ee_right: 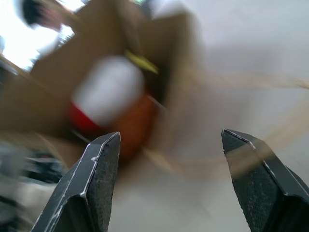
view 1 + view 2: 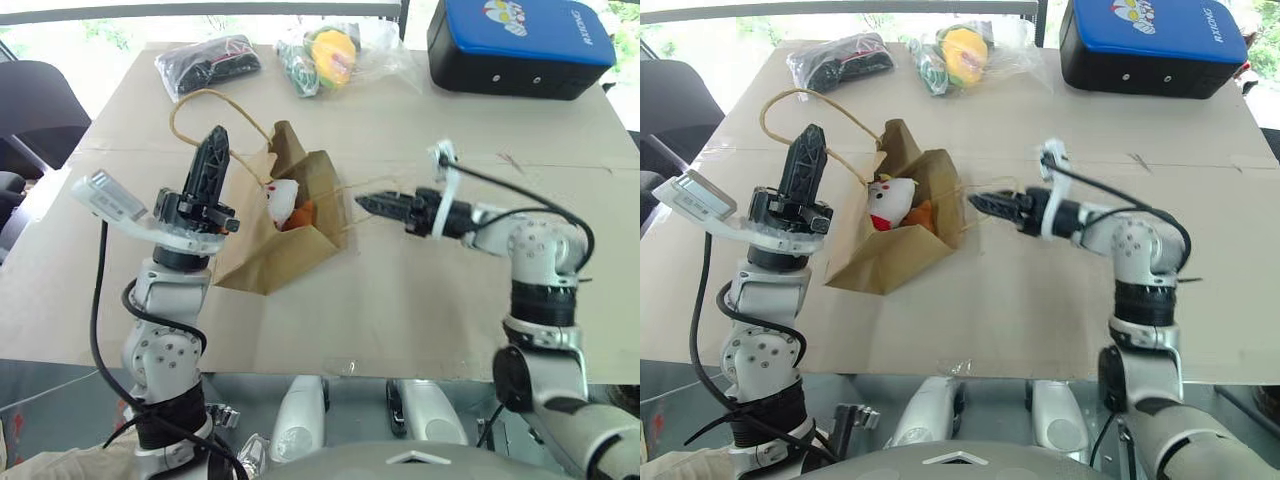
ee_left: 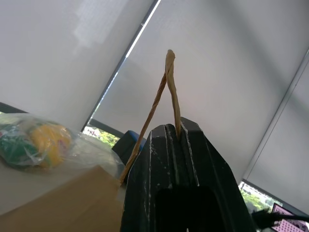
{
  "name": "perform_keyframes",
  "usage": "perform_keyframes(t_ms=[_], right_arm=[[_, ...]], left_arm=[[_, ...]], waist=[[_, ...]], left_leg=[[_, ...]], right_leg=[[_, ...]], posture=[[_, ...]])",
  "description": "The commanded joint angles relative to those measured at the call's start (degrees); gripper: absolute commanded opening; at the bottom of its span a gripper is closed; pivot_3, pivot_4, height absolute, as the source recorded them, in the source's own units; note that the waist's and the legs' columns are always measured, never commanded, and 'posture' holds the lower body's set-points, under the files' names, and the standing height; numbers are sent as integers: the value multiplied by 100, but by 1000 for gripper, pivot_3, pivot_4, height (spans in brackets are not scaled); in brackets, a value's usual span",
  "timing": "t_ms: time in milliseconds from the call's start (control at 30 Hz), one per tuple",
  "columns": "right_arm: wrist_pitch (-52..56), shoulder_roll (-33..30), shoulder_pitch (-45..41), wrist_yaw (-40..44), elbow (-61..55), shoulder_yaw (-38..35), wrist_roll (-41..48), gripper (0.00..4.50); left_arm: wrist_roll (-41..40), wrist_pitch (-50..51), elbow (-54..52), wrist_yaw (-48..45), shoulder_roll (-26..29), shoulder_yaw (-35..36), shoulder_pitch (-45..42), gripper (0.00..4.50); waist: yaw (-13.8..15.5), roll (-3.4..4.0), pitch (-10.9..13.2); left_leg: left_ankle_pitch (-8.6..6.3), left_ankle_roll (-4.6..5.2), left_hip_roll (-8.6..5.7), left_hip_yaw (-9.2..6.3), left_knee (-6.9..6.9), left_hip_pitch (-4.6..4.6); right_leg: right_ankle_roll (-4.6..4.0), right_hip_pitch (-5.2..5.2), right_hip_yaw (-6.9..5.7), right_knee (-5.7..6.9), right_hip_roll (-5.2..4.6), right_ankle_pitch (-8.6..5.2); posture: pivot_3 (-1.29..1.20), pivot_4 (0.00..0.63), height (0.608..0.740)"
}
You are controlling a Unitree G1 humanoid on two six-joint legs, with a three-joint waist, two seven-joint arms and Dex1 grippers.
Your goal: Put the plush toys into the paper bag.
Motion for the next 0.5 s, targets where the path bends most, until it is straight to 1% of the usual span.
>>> perform_keyframes(t_ms=[33,67,133,167,333,433,500], right_arm=[[-168,264,-318,47,151,-110,448,2328],[-283,319,-415,113,158,-85,526,1765],[-394,445,-692,139,151,-255,863,846],[-412,488,-835,100,155,-369,1041,109],[-583,231,-1841,-133,-123,-558,1493,109],[-641,-131,-1870,-167,-330,-335,1380,109],[-648,-378,-1755,-203,-454,-174,1284,109]], left_arm=[[-28,75,-316,62,219,34,-76,0],[-143,124,-297,62,272,67,-114,0],[-126,160,-166,67,415,119,-255,0],[-94,169,-86,62,481,136,-338,0],[111,365,1140,-638,1271,178,-1384,0],[470,374,1718,-1243,1582,-103,-1745,0],[725,328,2028,-1566,1651,-274,-1910,0]], waist=[[16,0,0],[21,0,0],[23,1,1],[18,1,1],[12,9,6],[-12,2,1],[-11,3,1]], left_leg=[[0,0,0,1,0,-1],[0,0,-1,1,0,-4],[0,0,-2,2,0,-7],[0,0,-2,1,0,-8],[0,0,-2,-7,-2,-8],[0,0,-2,-7,-6,-7],[0,0,-2,-6,-14,-8]], right_leg=[[0,1,0,-2,-1,0],[0,0,-1,-4,-3,0],[0,0,-2,-7,-5,0],[0,-1,-3,-6,-5,0],[-1,-9,-11,8,-2,-1],[0,-6,-11,-2,-1,-1],[0,-3,-11,-15,-2,-2]], posture=[[0,150,740],[0,150,740],[0,150,740],[0,150,740],[0,150,740],[0,150,740],[0,150,740]])
